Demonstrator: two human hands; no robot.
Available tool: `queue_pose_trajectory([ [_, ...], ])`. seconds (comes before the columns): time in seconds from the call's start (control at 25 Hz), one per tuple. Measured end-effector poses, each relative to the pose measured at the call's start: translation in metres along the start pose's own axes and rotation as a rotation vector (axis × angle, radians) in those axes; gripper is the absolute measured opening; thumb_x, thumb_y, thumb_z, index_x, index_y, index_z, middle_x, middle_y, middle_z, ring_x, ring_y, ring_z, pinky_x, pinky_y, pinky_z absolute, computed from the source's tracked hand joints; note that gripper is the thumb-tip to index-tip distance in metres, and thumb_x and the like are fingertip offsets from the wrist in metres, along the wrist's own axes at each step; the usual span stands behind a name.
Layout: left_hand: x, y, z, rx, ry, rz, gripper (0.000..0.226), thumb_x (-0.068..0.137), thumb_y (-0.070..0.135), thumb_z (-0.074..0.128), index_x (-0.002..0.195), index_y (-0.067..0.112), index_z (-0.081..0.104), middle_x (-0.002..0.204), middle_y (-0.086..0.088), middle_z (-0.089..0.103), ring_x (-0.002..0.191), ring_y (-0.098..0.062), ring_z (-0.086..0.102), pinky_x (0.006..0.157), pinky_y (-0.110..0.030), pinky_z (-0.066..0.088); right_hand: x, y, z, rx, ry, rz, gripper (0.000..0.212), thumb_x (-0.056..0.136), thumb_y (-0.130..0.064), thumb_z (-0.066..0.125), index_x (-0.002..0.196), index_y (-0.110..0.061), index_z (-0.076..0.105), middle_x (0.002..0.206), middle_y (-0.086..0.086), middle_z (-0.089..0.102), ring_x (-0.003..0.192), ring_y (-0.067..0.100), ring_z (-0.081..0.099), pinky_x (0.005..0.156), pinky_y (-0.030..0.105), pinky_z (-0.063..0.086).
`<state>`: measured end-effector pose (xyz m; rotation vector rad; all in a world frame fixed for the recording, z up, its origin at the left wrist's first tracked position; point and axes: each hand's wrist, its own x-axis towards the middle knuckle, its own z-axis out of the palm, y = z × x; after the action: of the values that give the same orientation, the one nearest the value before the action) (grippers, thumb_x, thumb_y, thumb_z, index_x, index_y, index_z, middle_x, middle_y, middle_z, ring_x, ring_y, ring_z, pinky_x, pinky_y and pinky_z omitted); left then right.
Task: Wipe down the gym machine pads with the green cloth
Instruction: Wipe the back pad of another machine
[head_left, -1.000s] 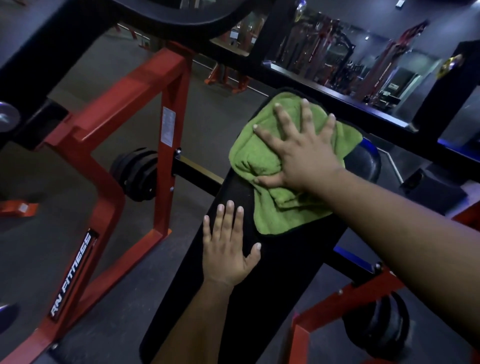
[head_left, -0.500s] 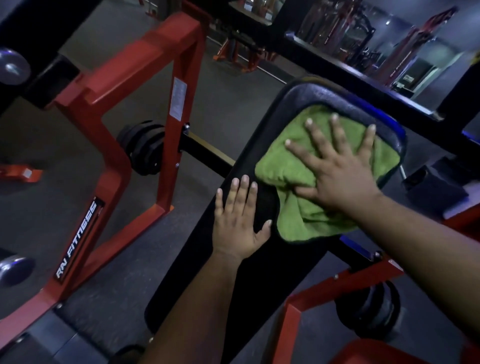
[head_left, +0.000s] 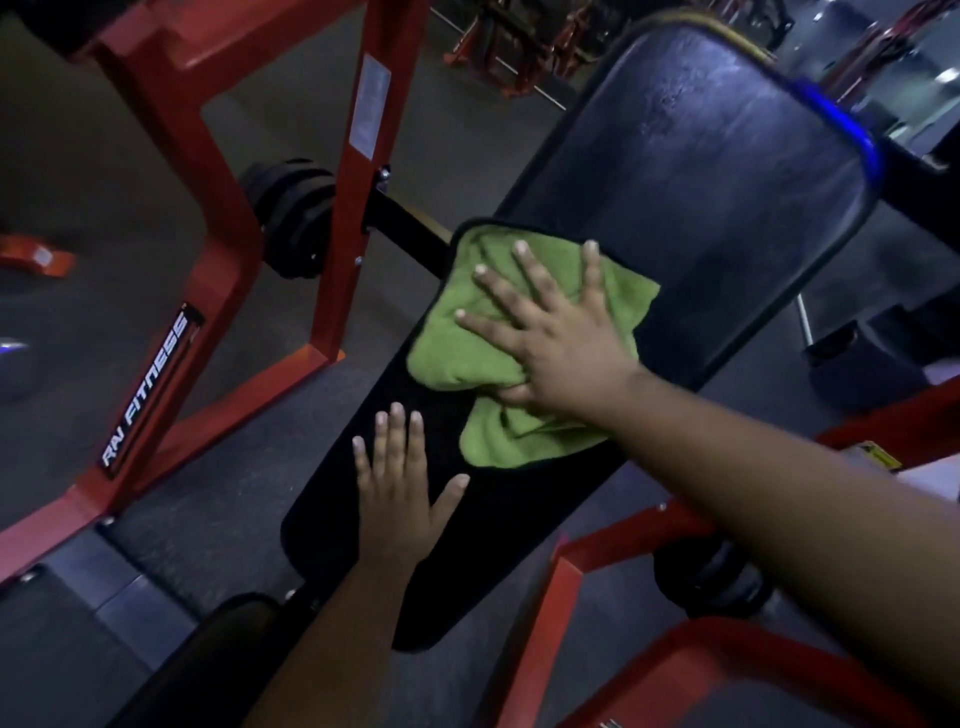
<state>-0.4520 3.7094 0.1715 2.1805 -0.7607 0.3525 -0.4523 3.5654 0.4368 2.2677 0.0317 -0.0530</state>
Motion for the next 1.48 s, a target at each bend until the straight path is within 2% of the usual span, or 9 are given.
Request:
queue_pose_trajectory([
  [0.16, 0.001, 0.0, -0.007, -0.011, -0.06, -0.003, 0.089, 0.1, 0.066, 0.031, 0.161, 0.004, 0.011, 0.17, -0.016, 0.003, 0.157, -0.033, 0.004, 0.123, -0.063, 0.009, -0.044, 0.071, 0.0, 0.069, 0.069, 0.291, 0.1, 0.071, -0.075, 0.062, 0.157, -0.047, 0.019, 0.17, -0.001, 0.007, 0.155, 0.036, -0.003, 0.105, 0.084, 0.003],
  [0.28, -0.002, 0.0, -0.009, -0.023, -0.079, -0.007, 0.089, 0.1, 0.066, 0.029, 0.161, 0.005, 0.008, 0.17, -0.015, 0.001, 0.157, -0.033, 0.003, 0.123, -0.063, 0.009, -0.066, 0.023, 0.008, 0.104, 0.053, 0.479, 0.107, 0.069, -0.074, 0.061, 0.159, -0.044, 0.012, 0.17, 0.003, -0.001, 0.154, 0.039, -0.008, 0.106, 0.083, 0.004],
  [0.44, 0.0, -0.003, -0.007, -0.023, -0.065, 0.003, 0.089, 0.099, 0.067, 0.031, 0.161, 0.004, 0.013, 0.17, -0.016, 0.004, 0.157, -0.033, 0.006, 0.122, -0.065, 0.012, -0.094, -0.071, 0.037, 0.081, -0.034, 0.233, 0.116, 0.065, -0.08, 0.066, 0.16, -0.041, 0.011, 0.17, 0.006, 0.003, 0.153, 0.045, -0.004, 0.102, 0.085, 0.006],
  [0.56, -0.001, -0.004, -0.007, -0.019, -0.063, 0.01, 0.089, 0.1, 0.067, 0.032, 0.161, 0.005, 0.011, 0.169, -0.016, 0.004, 0.157, -0.034, 0.006, 0.121, -0.065, 0.013, -0.066, -0.029, 0.025, 0.047, 0.023, 0.0, 0.105, 0.069, -0.08, 0.061, 0.158, -0.043, 0.019, 0.169, 0.004, 0.011, 0.154, 0.042, 0.003, 0.103, 0.085, 0.004],
  [0.68, -0.001, -0.002, -0.007, -0.039, -0.059, 0.006, 0.088, 0.1, 0.066, 0.032, 0.161, 0.006, 0.011, 0.169, -0.016, 0.005, 0.157, -0.033, 0.005, 0.122, -0.064, 0.011, -0.013, 0.009, -0.001, 0.031, 0.024, 0.172, 0.093, 0.079, -0.081, 0.046, 0.158, -0.045, 0.014, 0.17, 0.004, 0.001, 0.154, 0.04, -0.008, 0.105, 0.084, 0.004],
  [0.84, -0.01, -0.016, -0.001, -0.053, -0.067, 0.014, 0.088, 0.1, 0.067, 0.032, 0.161, 0.005, 0.013, 0.169, -0.017, 0.007, 0.157, -0.033, 0.005, 0.124, -0.06, 0.006, 0.021, -0.049, -0.004, 0.104, 0.073, 0.414, 0.096, 0.08, -0.082, 0.037, 0.16, -0.039, 0.005, 0.169, 0.006, -0.011, 0.151, 0.044, -0.017, 0.107, 0.082, -0.003],
  [1.12, -0.116, -0.072, 0.02, -0.01, -0.174, -0.147, 0.089, 0.101, 0.065, 0.026, 0.159, -0.001, 0.011, 0.168, -0.023, 0.004, 0.156, -0.039, 0.006, 0.118, -0.069, 0.018, -0.043, -0.158, 0.049, 0.077, -0.004, -0.221, 0.1, 0.08, -0.074, 0.057, 0.161, -0.033, 0.016, 0.17, 0.007, 0.004, 0.155, 0.036, -0.004, 0.11, 0.076, -0.014],
  [1.32, -0.112, -0.069, 0.006, -0.066, -0.256, -0.176, 0.098, 0.095, 0.074, 0.031, 0.161, 0.008, 0.0, 0.17, -0.015, -0.007, 0.157, -0.03, -0.006, 0.124, -0.061, 0.009, -0.108, -0.065, 0.05, 0.13, 0.076, 0.237, 0.109, 0.067, -0.069, 0.071, 0.159, -0.038, 0.022, 0.17, 0.004, 0.009, 0.156, 0.035, 0.001, 0.109, 0.079, -0.005],
  [1.48, -0.125, -0.081, 0.008, -0.071, -0.273, -0.157, 0.097, 0.095, 0.072, 0.036, 0.162, 0.011, 0.003, 0.17, -0.011, -0.004, 0.157, -0.029, -0.002, 0.124, -0.06, 0.01, -0.127, -0.153, 0.07, 0.172, -0.009, 0.315, 0.117, 0.066, -0.07, 0.069, 0.161, -0.036, 0.011, 0.17, 0.006, -0.006, 0.154, 0.039, -0.009, 0.106, 0.08, -0.008],
])
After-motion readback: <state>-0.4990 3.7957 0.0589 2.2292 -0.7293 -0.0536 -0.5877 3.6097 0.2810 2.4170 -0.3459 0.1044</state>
